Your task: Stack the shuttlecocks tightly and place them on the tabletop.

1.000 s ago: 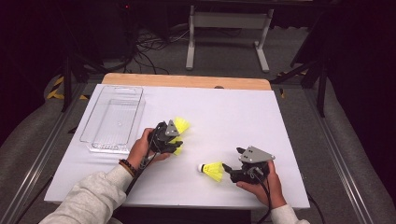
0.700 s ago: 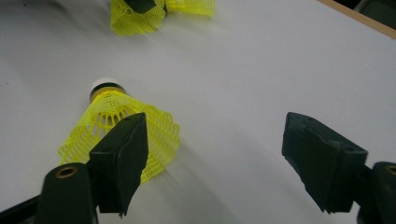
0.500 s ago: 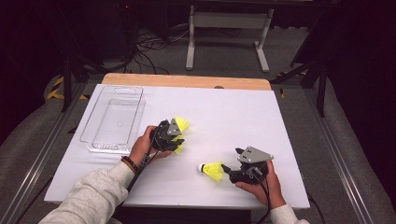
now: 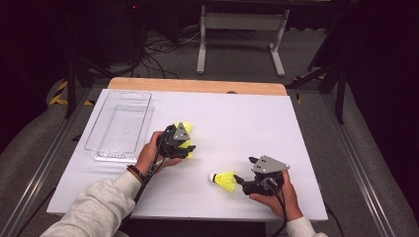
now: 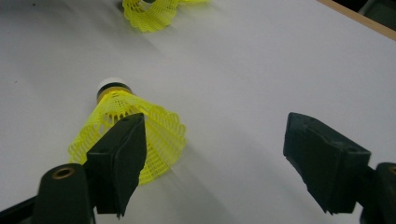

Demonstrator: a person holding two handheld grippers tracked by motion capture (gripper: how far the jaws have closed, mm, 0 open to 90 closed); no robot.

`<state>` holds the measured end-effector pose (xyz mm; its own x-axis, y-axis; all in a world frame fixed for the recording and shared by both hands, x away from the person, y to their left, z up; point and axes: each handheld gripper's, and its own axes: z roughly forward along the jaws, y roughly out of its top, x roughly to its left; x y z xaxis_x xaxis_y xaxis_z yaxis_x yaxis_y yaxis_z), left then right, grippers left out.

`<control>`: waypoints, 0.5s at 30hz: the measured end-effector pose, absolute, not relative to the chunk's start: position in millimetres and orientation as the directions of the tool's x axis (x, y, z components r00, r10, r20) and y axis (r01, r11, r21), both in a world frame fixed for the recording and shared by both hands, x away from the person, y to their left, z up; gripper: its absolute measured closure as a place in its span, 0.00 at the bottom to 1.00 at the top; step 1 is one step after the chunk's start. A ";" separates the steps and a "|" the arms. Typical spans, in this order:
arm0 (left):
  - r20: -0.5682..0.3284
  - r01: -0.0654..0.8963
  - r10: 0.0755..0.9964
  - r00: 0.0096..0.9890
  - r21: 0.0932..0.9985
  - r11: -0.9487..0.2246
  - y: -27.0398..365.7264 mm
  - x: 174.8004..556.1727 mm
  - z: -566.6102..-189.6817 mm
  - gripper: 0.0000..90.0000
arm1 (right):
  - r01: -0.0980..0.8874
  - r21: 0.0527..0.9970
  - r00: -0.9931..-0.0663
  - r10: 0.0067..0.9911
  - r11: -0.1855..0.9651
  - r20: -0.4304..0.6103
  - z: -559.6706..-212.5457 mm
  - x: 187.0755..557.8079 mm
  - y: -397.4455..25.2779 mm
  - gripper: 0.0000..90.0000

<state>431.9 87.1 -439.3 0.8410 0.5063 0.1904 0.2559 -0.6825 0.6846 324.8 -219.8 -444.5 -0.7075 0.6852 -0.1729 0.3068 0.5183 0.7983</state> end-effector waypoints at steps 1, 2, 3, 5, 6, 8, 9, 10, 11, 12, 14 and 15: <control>0.187 0.249 0.498 0.846 0.688 -0.682 87.3 431.6 -438.8 0.59 | 0.306 0.797 -0.706 0.686 0.520 -0.176 -444.5 324.9 -219.8 0.25; 0.185 0.249 0.495 0.849 0.686 -0.683 87.3 431.1 -438.3 0.58 | 0.306 0.797 -0.706 0.686 0.520 -0.176 -444.5 325.1 -220.0 0.25; 0.187 0.248 0.496 0.848 0.687 -0.684 87.3 431.0 -437.9 0.56 | 0.306 0.799 -0.709 0.684 0.517 -0.171 -444.7 325.2 -220.3 0.25; 0.173 0.242 0.495 0.852 0.708 -0.664 89.8 429.6 -433.7 0.51 | 0.306 0.797 -0.707 0.685 0.521 -0.176 -444.7 325.3 -220.5 0.25; 0.178 0.235 0.500 0.848 0.718 -0.655 91.2 429.0 -430.3 0.47 | 0.305 0.800 -0.708 0.685 0.517 -0.172 -444.5 325.2 -220.9 0.25; 0.155 0.227 0.498 0.853 0.749 -0.623 96.5 427.0 -419.5 0.40 | 0.304 0.802 -0.704 0.688 0.513 -0.173 -443.7 324.8 -221.5 0.25; 0.155 0.227 0.498 0.853 0.749 -0.623 96.5 427.0 -419.5 0.39 | 0.303 0.804 -0.705 0.688 0.511 -0.171 -443.4 324.8 -221.9 0.25; 0.152 0.220 0.496 0.855 0.760 -0.612 98.4 426.1 -415.8 0.37 | 0.303 0.806 -0.705 0.689 0.509 -0.170 -443.3 324.7 -222.1 0.25; 0.158 0.206 0.498 0.853 0.774 -0.599 101.0 424.5 -411.0 0.37 | 0.303 0.806 -0.705 0.689 0.509 -0.170 -443.3 324.7 -222.1 0.25; 0.164 0.188 0.496 0.852 0.789 -0.585 104.9 422.6 -405.2 0.35 | 0.303 0.805 -0.703 0.690 0.509 -0.172 -443.2 324.8 -222.2 0.25; 0.164 0.173 0.500 0.850 0.810 -0.560 111.7 420.7 -396.9 0.32 | 0.306 0.805 -0.700 0.693 0.509 -0.172 -443.2 324.9 -222.5 0.25; 0.169 0.161 0.501 0.849 0.820 -0.550 115.7 419.9 -392.7 0.31 | 0.306 0.806 -0.698 0.695 0.506 -0.172 -443.0 324.6 -222.6 0.25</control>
<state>419.9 115.7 -392.7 0.8489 0.5009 0.1689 0.1614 -0.5498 0.8195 324.6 -222.6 -443.0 -0.6979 0.6953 -0.1716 0.3059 0.5060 0.8064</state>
